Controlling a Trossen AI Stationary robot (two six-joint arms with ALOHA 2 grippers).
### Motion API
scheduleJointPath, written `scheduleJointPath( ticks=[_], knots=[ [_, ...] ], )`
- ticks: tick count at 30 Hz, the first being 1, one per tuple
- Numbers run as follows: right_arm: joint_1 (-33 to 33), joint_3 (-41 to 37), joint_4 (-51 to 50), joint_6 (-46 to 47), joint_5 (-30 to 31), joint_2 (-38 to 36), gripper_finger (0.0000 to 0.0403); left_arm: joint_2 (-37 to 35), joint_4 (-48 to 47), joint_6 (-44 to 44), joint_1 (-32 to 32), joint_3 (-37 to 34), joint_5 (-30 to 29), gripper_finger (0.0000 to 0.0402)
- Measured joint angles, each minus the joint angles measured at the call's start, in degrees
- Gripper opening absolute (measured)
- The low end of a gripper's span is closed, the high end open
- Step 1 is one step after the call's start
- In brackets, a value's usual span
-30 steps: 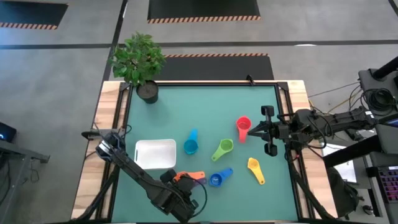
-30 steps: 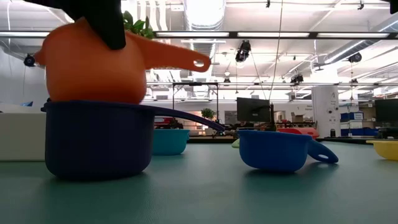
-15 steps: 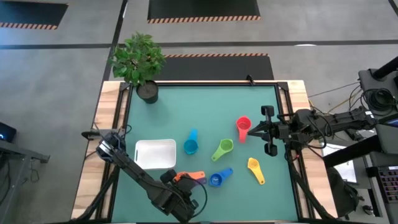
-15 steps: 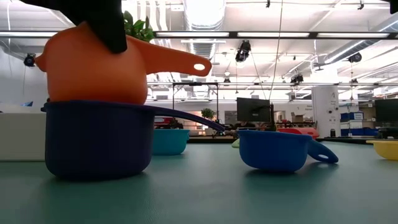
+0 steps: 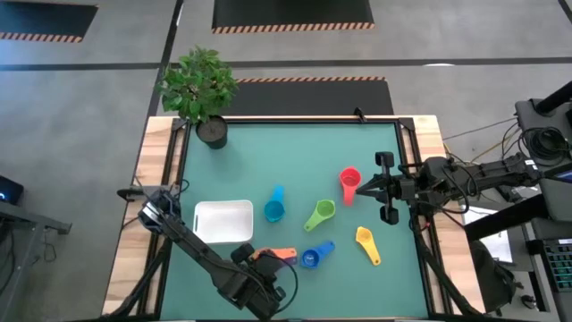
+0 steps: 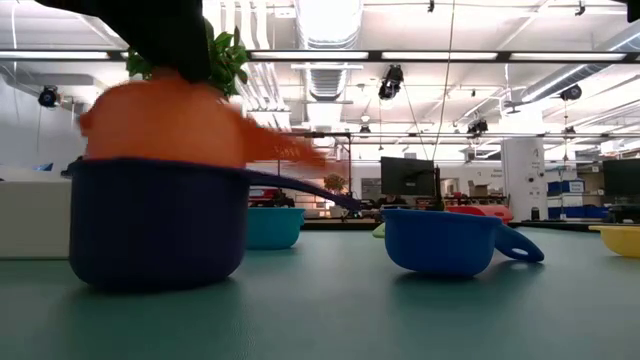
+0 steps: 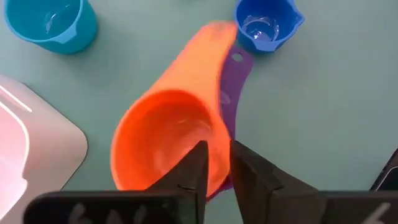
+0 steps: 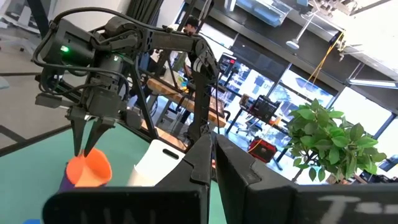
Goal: Nest measuring cups in basket
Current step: Stack the orange measuring cup in the top of the purple measuring cup
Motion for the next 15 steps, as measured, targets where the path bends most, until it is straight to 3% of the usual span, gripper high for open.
scheduleJointPath(
  ticks=[9, 15],
  knots=[
    [0.0, 0.02, 0.0, 0.0, 0.0, 0.0, 0.0009, -0.19, -0.11, 1.05, 0.0, 0.0, 0.03, 0.0127],
    [0.0, 0.0, -0.02, 0.0, 0.0, 0.0, 0.0009, -0.74, -3.6, 7.68, 0.0, 2.74, -0.01, 0.0133]
  ],
)
